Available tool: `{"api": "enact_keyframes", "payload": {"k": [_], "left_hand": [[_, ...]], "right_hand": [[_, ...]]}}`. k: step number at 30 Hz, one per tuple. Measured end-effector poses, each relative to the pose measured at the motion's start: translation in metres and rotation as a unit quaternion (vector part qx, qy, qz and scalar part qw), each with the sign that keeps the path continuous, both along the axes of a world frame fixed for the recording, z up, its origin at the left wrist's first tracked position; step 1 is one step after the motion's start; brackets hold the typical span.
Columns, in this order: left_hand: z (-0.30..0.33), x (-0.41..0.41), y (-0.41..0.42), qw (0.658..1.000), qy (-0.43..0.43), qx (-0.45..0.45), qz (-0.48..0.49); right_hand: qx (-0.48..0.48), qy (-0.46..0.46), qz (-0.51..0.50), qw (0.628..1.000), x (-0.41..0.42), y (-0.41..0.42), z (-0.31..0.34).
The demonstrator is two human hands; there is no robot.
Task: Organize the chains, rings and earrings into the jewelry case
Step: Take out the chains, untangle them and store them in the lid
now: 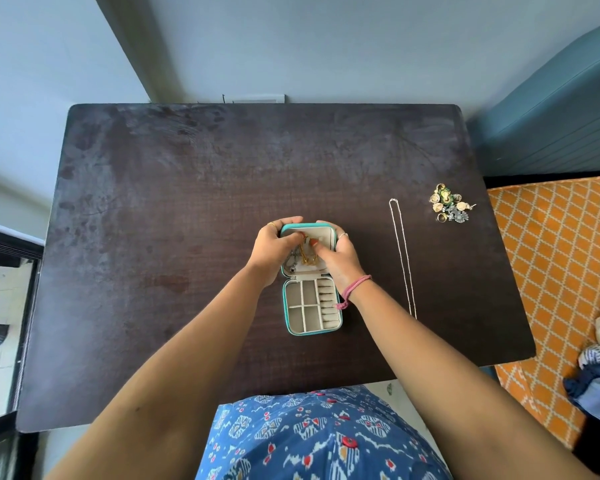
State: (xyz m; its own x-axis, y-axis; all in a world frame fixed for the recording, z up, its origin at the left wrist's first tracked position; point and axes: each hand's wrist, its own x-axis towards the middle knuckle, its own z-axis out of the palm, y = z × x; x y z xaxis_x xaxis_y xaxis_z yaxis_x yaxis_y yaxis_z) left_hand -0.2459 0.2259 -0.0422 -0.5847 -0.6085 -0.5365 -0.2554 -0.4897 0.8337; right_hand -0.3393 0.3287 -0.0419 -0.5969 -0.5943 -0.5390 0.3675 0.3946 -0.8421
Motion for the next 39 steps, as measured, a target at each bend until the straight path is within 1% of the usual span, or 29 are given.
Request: {"api": "enact_keyframes", "payload": {"k": [4, 6, 9, 12, 15, 18, 21, 24, 25, 29, 34, 39], "left_hand": [[-0.001, 0.002, -0.001, 1.0, -0.004, 0.003, 0.009], [0.001, 0.003, -0.002, 0.999, 0.002, 0.029, 0.025], [0.003, 0.003, -0.002, 0.997, 0.02, 0.063, 0.04], [0.002, 0.003, -0.003, 0.998, 0.013, 0.048, 0.034], [0.0, 0.002, -0.003, 0.999, -0.001, 0.025, 0.031], [-0.001, 0.002, -0.003, 0.999, -0.003, 0.012, 0.03], [0.001, 0.003, -0.003, 0.999, -0.005, 0.025, 0.033], [0.007, 0.004, -0.002, 0.995, 0.024, 0.068, 0.061], [0.007, 0.004, -0.002, 0.995, 0.028, 0.07, 0.068], [0.004, 0.008, 0.002, 0.996, -0.001, 0.052, 0.067], [-0.002, 0.017, 0.013, 0.996, -0.006, 0.052, 0.076], [-0.007, 0.022, 0.022, 0.994, -0.016, 0.026, 0.104]], "right_hand": [[0.0, 0.015, 0.006, 1.0, -0.001, -0.004, 0.002], [0.001, 0.022, 0.011, 1.0, -0.001, -0.004, 0.002], [-0.001, 0.008, 0.005, 1.0, 0.0, -0.005, 0.003], [-0.006, -0.003, -0.006, 1.0, 0.0, -0.005, 0.003], [0.002, 0.035, 0.01, 0.999, 0.0, -0.005, 0.003], [-0.001, 0.043, 0.014, 0.999, -0.001, -0.005, 0.003], [0.003, 0.039, 0.025, 0.999, -0.001, -0.004, 0.003], [0.002, 0.017, 0.021, 1.0, -0.001, -0.004, 0.002], [0.001, 0.012, 0.018, 1.0, -0.001, -0.003, 0.001], [0.0, 0.003, -0.008, 1.0, -0.001, 0.001, -0.008], [0.001, 0.015, -0.01, 1.0, -0.001, 0.008, -0.011], [-0.01, 0.021, -0.011, 1.0, -0.001, 0.016, -0.008]]}}
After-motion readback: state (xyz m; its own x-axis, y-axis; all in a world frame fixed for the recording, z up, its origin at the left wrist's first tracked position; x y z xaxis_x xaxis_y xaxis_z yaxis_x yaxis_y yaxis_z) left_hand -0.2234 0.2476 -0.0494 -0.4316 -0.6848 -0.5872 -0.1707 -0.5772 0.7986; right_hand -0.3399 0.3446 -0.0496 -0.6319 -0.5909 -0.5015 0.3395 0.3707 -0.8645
